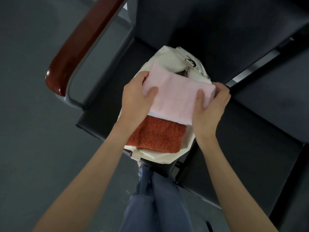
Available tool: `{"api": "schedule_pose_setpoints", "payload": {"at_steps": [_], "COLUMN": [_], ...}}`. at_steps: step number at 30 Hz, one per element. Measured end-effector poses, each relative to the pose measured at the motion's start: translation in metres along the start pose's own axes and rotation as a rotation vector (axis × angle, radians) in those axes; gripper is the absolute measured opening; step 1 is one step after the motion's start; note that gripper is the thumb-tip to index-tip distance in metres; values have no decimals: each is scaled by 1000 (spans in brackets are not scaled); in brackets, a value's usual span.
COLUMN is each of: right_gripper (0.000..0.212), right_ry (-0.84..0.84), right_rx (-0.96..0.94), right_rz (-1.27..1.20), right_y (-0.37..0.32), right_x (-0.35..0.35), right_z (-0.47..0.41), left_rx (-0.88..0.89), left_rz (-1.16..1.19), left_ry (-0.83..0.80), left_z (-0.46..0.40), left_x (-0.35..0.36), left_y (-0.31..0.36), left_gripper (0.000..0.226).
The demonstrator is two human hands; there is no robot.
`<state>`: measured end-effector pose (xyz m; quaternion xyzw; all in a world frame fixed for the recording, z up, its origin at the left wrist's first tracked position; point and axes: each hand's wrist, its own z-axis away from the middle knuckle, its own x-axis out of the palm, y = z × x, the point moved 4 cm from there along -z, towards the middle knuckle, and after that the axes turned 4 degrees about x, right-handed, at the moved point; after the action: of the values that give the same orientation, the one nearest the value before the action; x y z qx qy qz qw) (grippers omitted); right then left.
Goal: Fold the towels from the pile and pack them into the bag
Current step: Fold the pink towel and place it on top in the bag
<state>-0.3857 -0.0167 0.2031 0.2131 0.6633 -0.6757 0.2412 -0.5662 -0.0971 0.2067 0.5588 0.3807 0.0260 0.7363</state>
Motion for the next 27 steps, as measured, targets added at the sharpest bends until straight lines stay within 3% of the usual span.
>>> {"api": "schedule_pose_setpoints", "payload": {"at_steps": [2,5,8,10,15,19,27], "right_gripper": [41,52,52,49,51,45,50], "right_ry": [34,123,-182,-358,-588,-669,-687], "right_rx": [-7,-189,-403,-523,-740,-767,-751], "right_rz": [236,452,380,447,620,710,726], "right_y": [5,-9,-27,-33,-31,-13,56], "right_x": [6,9,25,38,71,84,55], "right_z": [3,10,19,25,22,-1,-20], "left_rx": [-27,-17,-22,-80,-230,-238,-12], "left_rz": [-47,-65,-43,-19,-24,-95,-434], "left_ry": [-27,-37,-80,-48,79,13,-273], "left_z": [0,-1,-6,-11,-26,-33,-54], "left_x": [8,9,1,-10,-40,-41,0], "left_y": [-12,-22,-23,-28,-52,-57,-41], "left_gripper": [30,19,6,15,16,15,11]}}
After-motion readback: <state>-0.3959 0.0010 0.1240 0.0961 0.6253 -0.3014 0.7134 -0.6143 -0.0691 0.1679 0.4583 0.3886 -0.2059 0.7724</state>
